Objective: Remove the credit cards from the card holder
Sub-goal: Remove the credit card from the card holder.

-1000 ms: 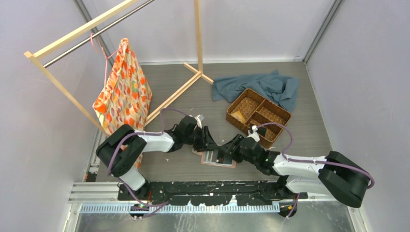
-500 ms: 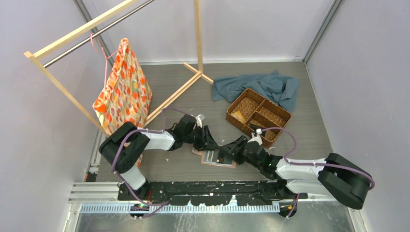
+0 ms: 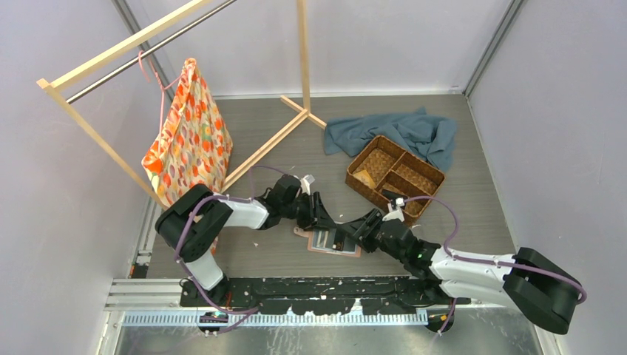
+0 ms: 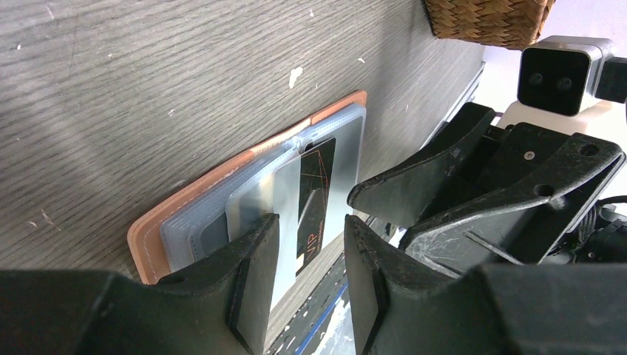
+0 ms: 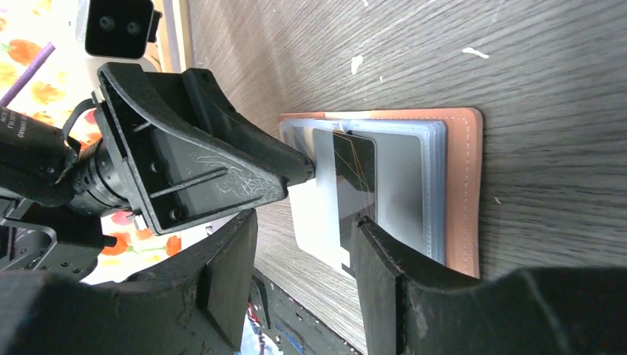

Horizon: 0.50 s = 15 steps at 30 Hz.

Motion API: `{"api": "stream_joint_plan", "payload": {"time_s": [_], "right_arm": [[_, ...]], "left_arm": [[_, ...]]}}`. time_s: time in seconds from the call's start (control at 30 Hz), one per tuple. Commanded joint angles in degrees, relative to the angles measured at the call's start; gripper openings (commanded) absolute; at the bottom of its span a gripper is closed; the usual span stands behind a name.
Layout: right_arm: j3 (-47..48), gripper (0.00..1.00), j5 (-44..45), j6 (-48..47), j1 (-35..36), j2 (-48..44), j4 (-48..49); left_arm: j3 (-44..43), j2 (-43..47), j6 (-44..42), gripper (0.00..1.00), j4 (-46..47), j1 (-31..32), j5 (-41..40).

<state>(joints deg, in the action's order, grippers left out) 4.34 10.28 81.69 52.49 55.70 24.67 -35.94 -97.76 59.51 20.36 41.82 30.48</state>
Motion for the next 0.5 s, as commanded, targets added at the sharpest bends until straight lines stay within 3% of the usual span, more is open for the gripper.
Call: {"api": "stream_joint_plan", "payload": {"time_s": [0.0,0.23,0.47], "right_arm": [[0.93,0.55,0.24,-2.09,0.01,-0.95,-2.04],[4.22,0.55,3.02,-3.28,0.05,-2.14,-11.54],[4.70,0.55,2.86,-3.39,0.07,-1.73,-13.26]], "left_arm": [[2.41,-6.13,-4.74,0.41,-10.56,1.68,-7.36],[1.35,-5.19,-6.43,0.41,-11.77,1.68,-4.97],[0.53,-1.10,-8.35,0.41,-17.86,1.75,-4.65]]}}
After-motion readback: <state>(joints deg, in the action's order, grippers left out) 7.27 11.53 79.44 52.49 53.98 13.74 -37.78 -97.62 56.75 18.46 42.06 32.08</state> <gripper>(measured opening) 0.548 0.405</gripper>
